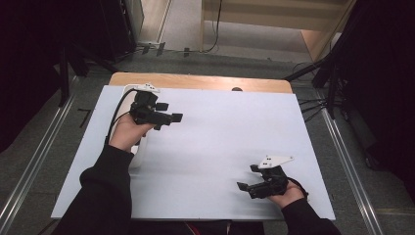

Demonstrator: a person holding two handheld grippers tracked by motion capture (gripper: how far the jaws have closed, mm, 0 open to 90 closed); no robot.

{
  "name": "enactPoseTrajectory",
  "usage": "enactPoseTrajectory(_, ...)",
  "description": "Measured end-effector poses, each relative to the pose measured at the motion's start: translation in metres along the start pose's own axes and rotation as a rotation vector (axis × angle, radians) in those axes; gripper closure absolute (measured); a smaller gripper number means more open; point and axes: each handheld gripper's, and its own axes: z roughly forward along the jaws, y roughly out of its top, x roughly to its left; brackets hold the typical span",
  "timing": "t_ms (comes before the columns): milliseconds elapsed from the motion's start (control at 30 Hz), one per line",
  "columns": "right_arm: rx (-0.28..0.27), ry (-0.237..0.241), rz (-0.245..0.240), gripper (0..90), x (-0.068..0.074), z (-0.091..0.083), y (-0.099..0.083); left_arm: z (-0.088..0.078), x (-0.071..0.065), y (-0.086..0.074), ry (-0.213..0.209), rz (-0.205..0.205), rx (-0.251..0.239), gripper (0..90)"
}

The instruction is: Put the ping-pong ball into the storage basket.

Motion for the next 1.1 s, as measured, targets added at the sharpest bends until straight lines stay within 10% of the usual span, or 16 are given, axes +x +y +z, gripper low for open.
enactPoseTrajectory(1100, -0.010, -0.002, 0.052, 13.6, -0.002, -0.002, -0.001, 0.018, -0.027, -0.020, -0.035, -0.001, 0.013, 21.5)
